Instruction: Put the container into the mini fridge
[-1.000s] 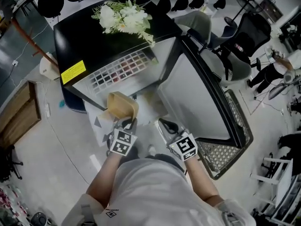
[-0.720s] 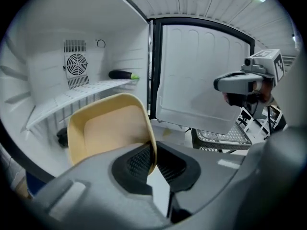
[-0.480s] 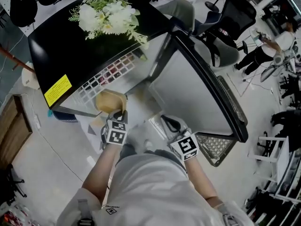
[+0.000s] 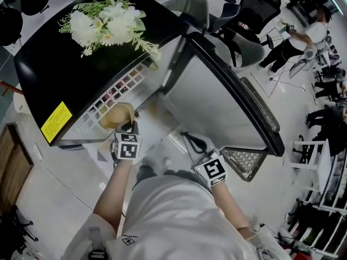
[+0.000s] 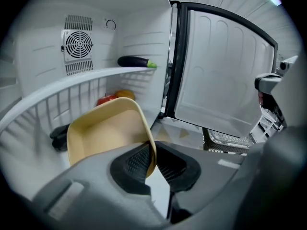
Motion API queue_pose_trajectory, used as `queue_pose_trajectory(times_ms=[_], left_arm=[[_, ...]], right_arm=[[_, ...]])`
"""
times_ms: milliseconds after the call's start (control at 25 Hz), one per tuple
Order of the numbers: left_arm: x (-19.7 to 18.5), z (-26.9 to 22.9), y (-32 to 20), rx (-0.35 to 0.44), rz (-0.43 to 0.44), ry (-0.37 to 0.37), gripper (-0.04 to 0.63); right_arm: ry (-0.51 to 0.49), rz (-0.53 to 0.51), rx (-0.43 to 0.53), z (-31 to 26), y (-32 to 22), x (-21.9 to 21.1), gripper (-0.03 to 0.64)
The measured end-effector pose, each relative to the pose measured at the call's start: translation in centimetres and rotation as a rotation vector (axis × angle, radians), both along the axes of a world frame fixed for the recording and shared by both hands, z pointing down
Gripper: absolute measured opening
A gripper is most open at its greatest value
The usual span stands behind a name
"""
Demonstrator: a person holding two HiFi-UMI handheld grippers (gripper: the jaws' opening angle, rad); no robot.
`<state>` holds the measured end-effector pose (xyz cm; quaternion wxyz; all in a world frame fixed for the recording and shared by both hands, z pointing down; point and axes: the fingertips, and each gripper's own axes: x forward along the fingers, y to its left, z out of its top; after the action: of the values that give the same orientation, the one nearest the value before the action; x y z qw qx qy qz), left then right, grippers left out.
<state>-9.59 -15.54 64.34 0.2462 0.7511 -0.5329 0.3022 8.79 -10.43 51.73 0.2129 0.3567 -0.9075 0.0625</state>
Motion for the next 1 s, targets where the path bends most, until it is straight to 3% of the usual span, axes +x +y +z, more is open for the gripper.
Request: queue_pose_trajectory(times_ms=[240, 480, 1000], left_arm=[[-1.1, 0.2, -1.3, 0.011, -0.063, 0.042, 0.018], [-1.6, 0.3, -2.2, 0.004, -0.070, 0.052, 0.028], [-1.4, 1.2, -4.2, -0.031, -0.009, 0.032, 0.077]], right_arm=[[0.004, 0.030, 0.005, -0.2, -0.1, 0.3, 0.003], [0.010, 0.041, 0.005, -0.2, -0.1, 0.3, 0.003], [0.029, 0.062, 0.012, -0.3, -0.1, 0.6, 0.003]])
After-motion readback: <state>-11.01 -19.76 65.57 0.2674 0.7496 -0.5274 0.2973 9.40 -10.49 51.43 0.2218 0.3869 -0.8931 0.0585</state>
